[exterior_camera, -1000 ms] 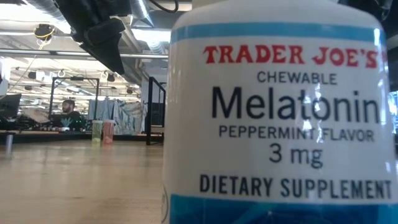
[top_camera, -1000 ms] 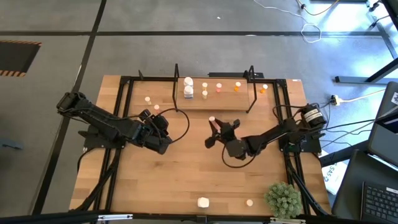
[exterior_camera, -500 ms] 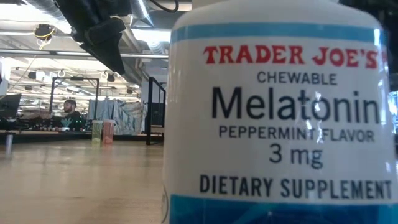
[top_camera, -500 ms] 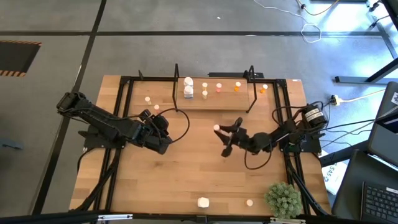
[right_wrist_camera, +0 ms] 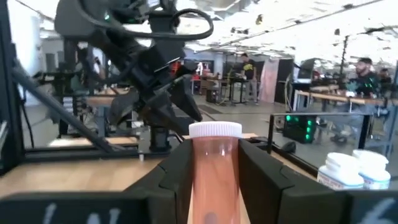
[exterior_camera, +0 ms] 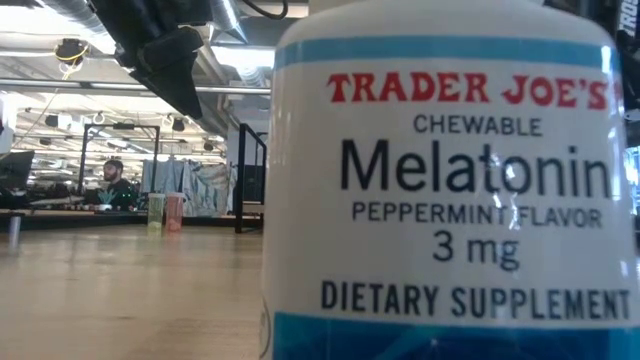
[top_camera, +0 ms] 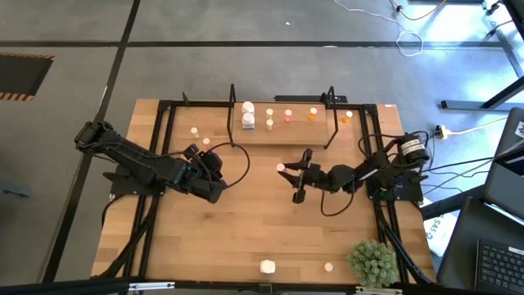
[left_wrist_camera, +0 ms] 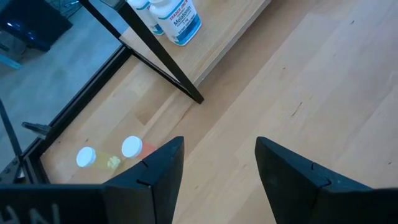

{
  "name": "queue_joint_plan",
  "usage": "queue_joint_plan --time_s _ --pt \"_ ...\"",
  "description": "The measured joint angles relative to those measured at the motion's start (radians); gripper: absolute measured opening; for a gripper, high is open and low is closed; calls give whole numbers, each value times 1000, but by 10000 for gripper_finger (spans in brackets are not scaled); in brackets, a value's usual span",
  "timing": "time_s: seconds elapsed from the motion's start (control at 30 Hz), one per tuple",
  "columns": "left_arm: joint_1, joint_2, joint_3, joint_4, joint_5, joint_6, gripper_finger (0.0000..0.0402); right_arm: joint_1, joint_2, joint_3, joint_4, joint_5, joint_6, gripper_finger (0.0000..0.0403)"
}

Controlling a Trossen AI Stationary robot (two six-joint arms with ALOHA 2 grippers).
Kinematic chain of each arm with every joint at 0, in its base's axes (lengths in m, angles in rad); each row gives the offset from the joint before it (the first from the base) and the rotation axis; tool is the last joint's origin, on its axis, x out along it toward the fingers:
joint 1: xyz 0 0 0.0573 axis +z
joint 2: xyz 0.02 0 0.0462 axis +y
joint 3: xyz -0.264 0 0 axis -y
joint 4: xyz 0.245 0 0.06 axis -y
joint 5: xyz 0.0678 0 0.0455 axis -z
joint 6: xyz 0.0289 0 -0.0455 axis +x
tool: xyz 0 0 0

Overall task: Pick and place medicine bottles onto shelf by color
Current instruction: Put the bottom red pill bottle on the shelf aligned with the other red pill bottle

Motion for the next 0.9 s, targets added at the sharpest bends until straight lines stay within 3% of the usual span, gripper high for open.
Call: queue_joint_plan --time_s 0.33,0.5,0.9 --pt "0 0 0 1 0 0 193 -110 0 -5 -52 -15 25 114" --pt "0 0 0 1 0 0 193 -157 2 14 -64 -76 27 115" --pt "0 0 0 1 0 0 193 -162 4 20 -108 -94 27 115"
